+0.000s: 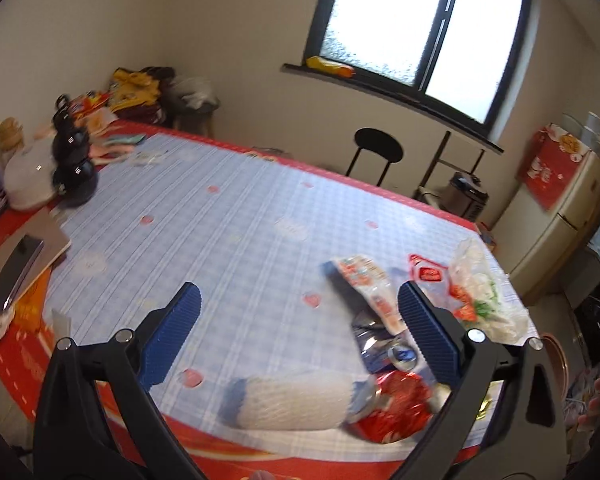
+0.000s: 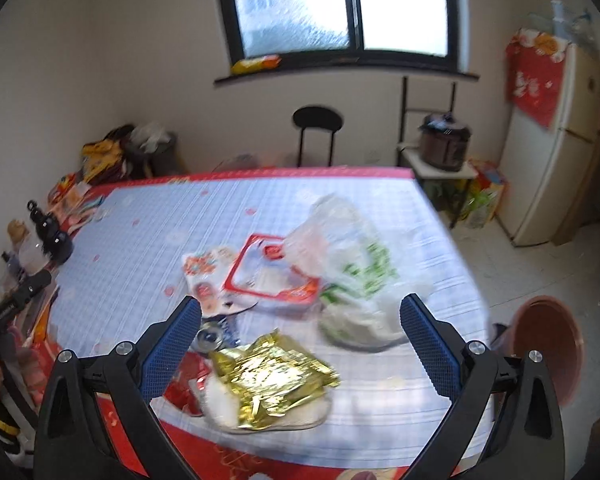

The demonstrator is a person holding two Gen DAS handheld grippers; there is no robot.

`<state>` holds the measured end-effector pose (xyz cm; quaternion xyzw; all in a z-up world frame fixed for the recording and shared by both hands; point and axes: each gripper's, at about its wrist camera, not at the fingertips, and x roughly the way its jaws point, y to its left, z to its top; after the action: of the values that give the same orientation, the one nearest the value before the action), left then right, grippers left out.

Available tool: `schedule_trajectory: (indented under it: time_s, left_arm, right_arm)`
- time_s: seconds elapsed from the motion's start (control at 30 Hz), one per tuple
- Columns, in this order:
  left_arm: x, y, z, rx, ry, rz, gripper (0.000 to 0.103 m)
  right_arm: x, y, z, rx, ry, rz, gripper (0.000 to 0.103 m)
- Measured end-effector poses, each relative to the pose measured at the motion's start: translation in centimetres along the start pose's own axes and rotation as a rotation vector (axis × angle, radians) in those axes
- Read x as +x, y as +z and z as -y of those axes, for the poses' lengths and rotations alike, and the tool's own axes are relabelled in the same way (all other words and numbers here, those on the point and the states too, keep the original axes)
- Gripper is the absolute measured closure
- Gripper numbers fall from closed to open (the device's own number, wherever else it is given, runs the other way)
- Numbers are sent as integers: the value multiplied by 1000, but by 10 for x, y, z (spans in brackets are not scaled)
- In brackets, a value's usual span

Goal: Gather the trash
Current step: 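Return to the table and grasp the white foam net sleeve with the left gripper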

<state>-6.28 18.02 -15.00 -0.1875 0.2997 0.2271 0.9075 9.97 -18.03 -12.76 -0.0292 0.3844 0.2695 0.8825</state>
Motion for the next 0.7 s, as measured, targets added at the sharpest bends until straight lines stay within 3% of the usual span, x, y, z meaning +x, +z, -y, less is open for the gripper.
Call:
schedule_trajectory:
  time_s: [0.2, 0.27, 0.37, 0.5, 0.7]
  left_arm:
    - [11, -31, -17, 25, -27, -53, 6]
    - [25, -39, -28, 20, -46, -117, 6]
    - [37, -52, -44, 28, -58, -170, 6]
    - [44, -69, -44, 175, -63, -203, 6]
    - [63, -88, -28, 417, -126, -284, 6]
  right_arm:
    - [35, -19, -32, -1, 47, -80, 5]
    - [41, -27, -41, 8, 84, -111, 5]
    - [47, -38, -53, -27, 50, -144, 5]
    - [48, -45, -50, -17, 13, -167, 5]
    - [48, -49, -33, 54, -40, -179, 5]
